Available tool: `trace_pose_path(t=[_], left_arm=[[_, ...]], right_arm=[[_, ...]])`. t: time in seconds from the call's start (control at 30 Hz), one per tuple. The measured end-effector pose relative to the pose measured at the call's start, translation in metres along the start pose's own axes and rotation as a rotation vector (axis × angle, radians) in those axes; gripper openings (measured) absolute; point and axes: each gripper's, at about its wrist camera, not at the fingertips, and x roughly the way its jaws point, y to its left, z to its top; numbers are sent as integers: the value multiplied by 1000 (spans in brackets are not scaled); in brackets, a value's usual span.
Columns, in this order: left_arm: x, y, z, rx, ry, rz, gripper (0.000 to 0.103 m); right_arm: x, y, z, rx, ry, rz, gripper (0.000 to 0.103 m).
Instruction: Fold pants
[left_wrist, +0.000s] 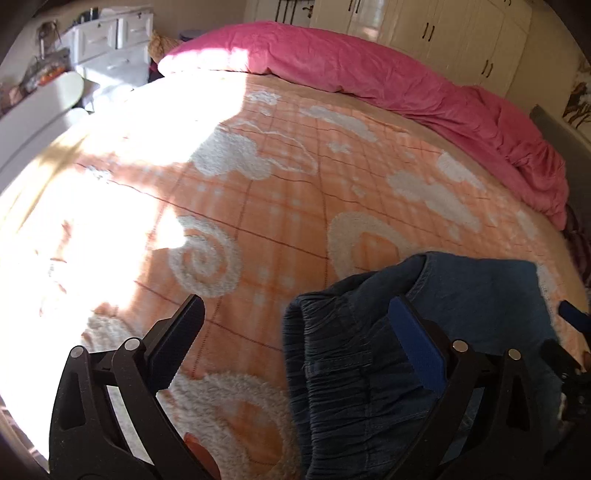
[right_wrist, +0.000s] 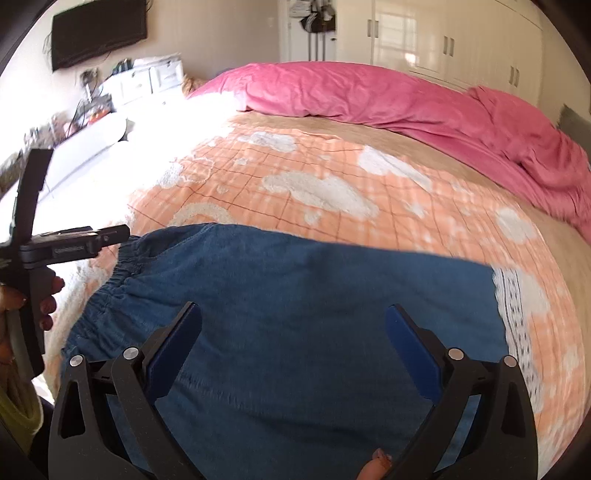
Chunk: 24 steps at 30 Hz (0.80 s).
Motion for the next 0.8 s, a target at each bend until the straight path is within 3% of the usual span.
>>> trace_pose_path(t=[0.17,0.23,0.33,0.4,0.5,0.6,0.8], left_arm=[[21,1,-4,57,52,-9,93],[30,-3,-4,71,83,-56,84],[42,-13,-5,122,106,-48,68],[47,-16,-3,133,106,-44,51],[46,-15,0,120,109,-60,34],[36,-13,3,96,90,-108,27],[4,-26,4,172,-5,-86,26]], right_arm=[[39,4,26,-79,69,-5,99],[55,2,34,-94,97,-16,99],[76,-3,43,-97,136,-20,99],[88,-6,48,-110,154,-9,99],[100,-2,55,-146,175,7,99],[105,2,62,-194,178,21,99],[109,19,74,-327,171,80,98]])
